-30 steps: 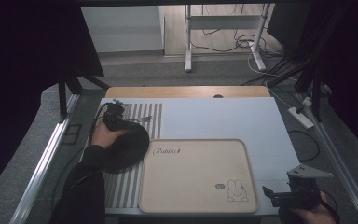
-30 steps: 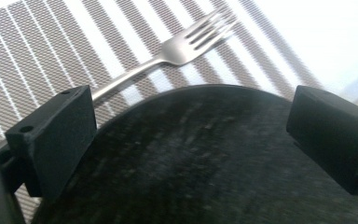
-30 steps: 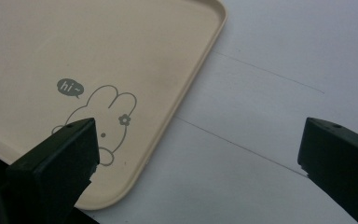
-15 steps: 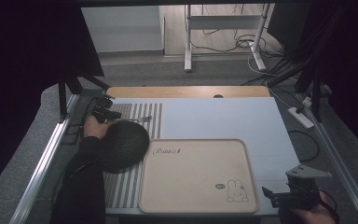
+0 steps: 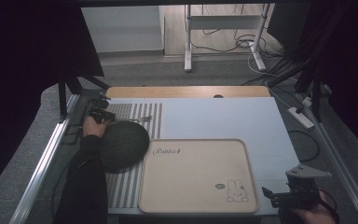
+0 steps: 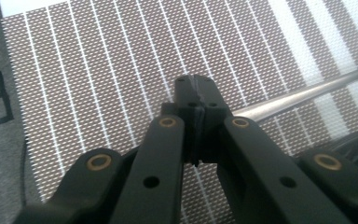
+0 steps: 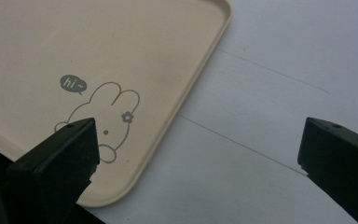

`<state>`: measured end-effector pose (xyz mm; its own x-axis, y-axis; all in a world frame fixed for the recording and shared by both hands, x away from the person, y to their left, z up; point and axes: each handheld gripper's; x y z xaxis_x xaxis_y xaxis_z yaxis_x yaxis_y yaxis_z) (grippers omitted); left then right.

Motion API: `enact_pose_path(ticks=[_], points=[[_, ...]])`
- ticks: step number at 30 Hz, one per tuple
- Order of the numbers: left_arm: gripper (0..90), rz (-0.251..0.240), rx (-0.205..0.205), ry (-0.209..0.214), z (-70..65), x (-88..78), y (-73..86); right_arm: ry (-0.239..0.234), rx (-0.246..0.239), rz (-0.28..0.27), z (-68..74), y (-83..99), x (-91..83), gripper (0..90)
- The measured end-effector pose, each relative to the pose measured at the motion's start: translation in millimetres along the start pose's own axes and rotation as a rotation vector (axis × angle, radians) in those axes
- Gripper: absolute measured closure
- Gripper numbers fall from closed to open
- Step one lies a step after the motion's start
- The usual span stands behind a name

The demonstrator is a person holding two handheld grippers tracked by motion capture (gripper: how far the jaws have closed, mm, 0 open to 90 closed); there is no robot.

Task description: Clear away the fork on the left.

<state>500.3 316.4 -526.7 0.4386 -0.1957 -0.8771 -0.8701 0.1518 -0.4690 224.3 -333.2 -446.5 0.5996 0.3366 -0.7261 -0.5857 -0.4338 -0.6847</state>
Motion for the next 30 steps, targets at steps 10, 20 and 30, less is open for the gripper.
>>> enact_pose_path(ticks=[10,20,30], points=[[89.1,0.107,0.061,0.033,-2.1,-10.1,5.6,-0.002,-0.013,0.007,1.0,-0.3,0.5,0.0],[88.9,0.136,0.075,0.082,0.5,-13.9,6.8,0.0,-0.022,0.012,2.0,-0.8,1.3,0.0],[33.3,0.031,0.103,0.117,-18.0,-19.3,-13.9,0.001,-0.026,0.016,2.4,-1.3,1.7,0.0]])
Point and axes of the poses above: each handheld gripper's, and its own axes: x roughly forward along the jaws, y roughly out of its underside, z roughly to its left, and after that the axes turned 3 degrees about -x, right-handed
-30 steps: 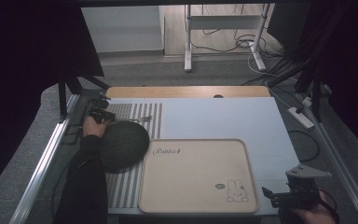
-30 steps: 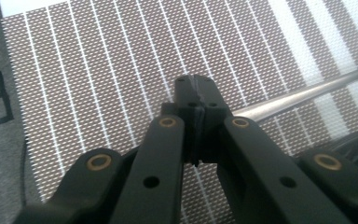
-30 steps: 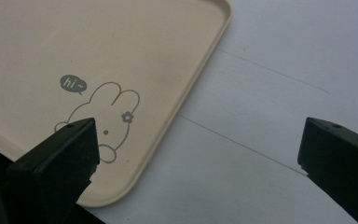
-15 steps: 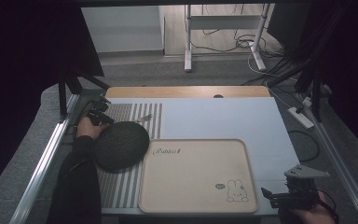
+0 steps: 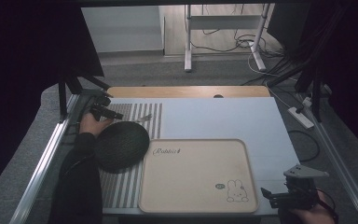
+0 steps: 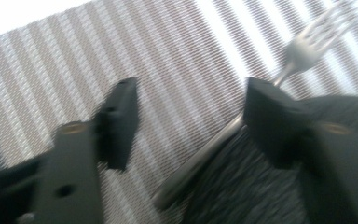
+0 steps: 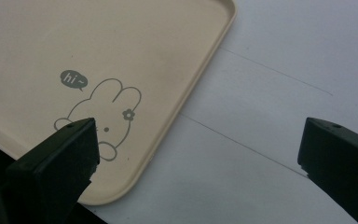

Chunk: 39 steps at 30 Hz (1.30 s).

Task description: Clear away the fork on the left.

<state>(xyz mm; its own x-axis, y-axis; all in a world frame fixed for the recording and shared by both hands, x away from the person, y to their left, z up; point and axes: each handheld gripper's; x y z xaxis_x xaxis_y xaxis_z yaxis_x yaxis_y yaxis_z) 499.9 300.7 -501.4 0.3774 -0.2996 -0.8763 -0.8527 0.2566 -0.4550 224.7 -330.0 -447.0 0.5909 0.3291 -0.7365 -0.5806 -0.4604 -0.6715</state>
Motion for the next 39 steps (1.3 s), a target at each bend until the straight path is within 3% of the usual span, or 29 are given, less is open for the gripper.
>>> enact_pose_path(ticks=[3,7,16,21,25,28,31,33,34,35,37,39], points=[[19.2,0.016,0.021,0.013,-9.7,6.7,-7.7,0.0,-0.001,-0.001,0.0,0.1,-0.1,0.0],[3.8,0.062,0.051,-0.008,-21.8,19.3,-16.2,-0.002,-0.001,-0.002,-0.1,0.3,-0.4,0.0],[2.6,0.125,0.075,-0.001,-33.6,38.3,-26.8,-0.004,-0.003,-0.005,-0.2,0.4,-0.6,0.0],[6.1,0.143,0.078,-0.048,-33.2,46.4,-28.5,-0.004,-0.003,-0.006,0.0,0.4,-0.5,0.0],[7.8,0.135,0.091,-0.056,-31.6,46.1,-28.5,-0.003,-0.004,-0.005,0.0,0.4,-0.7,0.0],[18.1,0.121,0.092,-0.084,-28.2,41.8,-27.4,-0.005,-0.004,-0.005,-0.1,0.5,-0.7,0.0],[29.9,0.105,0.088,-0.052,-24.9,39.7,-25.8,-0.004,-0.005,-0.006,0.2,0.6,-0.7,0.0],[38.0,0.095,0.127,-0.032,-27.4,37.8,-25.5,-0.005,-0.007,-0.005,0.3,0.5,-0.5,0.0],[49.1,0.095,0.148,-0.019,-29.0,37.0,-25.7,-0.005,-0.007,-0.005,0.3,0.4,-0.4,0.0],[56.4,0.095,0.166,-0.031,-31.1,37.2,-25.7,-0.005,-0.008,-0.004,0.4,0.4,-0.4,0.0],[61.6,0.099,0.184,-0.013,-31.2,36.6,-25.9,-0.005,-0.009,-0.004,0.5,0.4,-0.3,0.0],[77.7,0.096,0.213,-0.009,-30.8,35.5,-24.7,-0.004,-0.011,-0.004,0.8,0.4,-0.3,0.0]])
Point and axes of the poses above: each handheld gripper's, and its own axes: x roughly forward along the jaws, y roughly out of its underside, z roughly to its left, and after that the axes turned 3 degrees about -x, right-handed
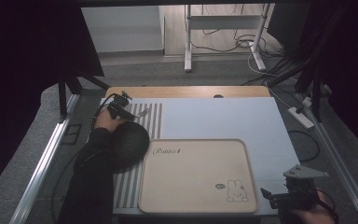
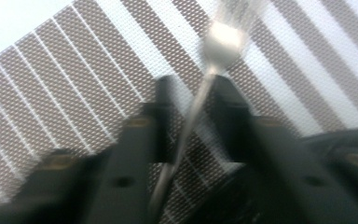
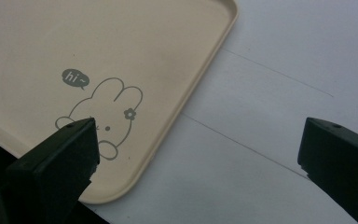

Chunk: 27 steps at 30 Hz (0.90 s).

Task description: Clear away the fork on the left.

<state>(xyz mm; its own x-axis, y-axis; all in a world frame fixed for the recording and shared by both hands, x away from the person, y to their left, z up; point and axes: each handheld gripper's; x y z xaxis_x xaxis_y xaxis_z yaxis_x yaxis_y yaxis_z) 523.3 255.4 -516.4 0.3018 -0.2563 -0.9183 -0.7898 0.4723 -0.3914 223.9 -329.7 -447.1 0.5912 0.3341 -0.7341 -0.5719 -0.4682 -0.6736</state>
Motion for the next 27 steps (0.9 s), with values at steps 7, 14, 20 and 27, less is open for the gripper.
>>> enact_pose_path(ticks=[7,14,20,27], points=[[86.6,-0.008,0.069,0.003,0.0,-0.8,3.2,-0.001,0.0,0.0,0.0,0.1,-0.1,0.0],[86.8,0.029,0.12,-0.094,1.4,-5.9,3.7,-0.001,-0.002,-0.001,0.3,0.0,-0.1,0.0],[86.7,0.051,0.111,-0.151,13.3,-22.1,11.1,0.001,-0.004,0.003,0.4,-0.2,0.2,0.0],[86.7,0.076,0.085,-0.159,22.8,-44.0,23.3,0.006,-0.01,0.007,1.3,-0.6,0.6,0.0]])
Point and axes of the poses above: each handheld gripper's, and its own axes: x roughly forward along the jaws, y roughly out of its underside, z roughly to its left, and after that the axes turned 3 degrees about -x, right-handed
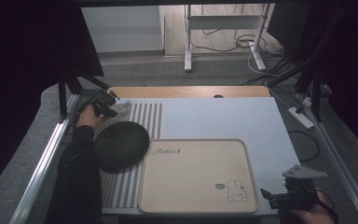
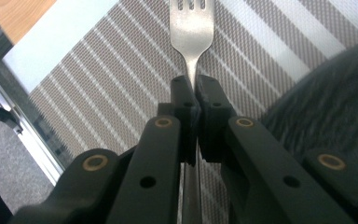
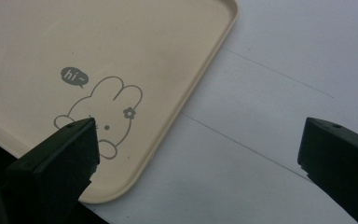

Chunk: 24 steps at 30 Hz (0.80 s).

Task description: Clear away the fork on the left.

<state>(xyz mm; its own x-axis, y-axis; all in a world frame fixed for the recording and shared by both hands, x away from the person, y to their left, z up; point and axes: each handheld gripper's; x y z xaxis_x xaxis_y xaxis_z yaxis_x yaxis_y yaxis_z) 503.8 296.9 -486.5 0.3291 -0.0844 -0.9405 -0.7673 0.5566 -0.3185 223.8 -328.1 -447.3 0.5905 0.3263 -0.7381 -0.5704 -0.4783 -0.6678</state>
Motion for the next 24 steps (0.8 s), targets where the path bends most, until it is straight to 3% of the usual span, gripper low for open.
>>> enact_pose_path(ticks=[8,19,24], points=[[86.6,-0.014,-0.069,0.118,-1.1,-14.4,7.6,0.0,-0.004,-0.003,0.2,-0.4,-0.2,0.0],[86.6,-0.058,-0.046,0.192,-26.0,-27.7,12.2,-0.001,0.011,-0.018,-1.2,-0.2,-1.3,0.0],[86.6,-0.043,-0.053,0.219,-37.4,-27.4,16.0,0.001,0.014,-0.014,-2.4,-0.9,-0.6,0.0]])
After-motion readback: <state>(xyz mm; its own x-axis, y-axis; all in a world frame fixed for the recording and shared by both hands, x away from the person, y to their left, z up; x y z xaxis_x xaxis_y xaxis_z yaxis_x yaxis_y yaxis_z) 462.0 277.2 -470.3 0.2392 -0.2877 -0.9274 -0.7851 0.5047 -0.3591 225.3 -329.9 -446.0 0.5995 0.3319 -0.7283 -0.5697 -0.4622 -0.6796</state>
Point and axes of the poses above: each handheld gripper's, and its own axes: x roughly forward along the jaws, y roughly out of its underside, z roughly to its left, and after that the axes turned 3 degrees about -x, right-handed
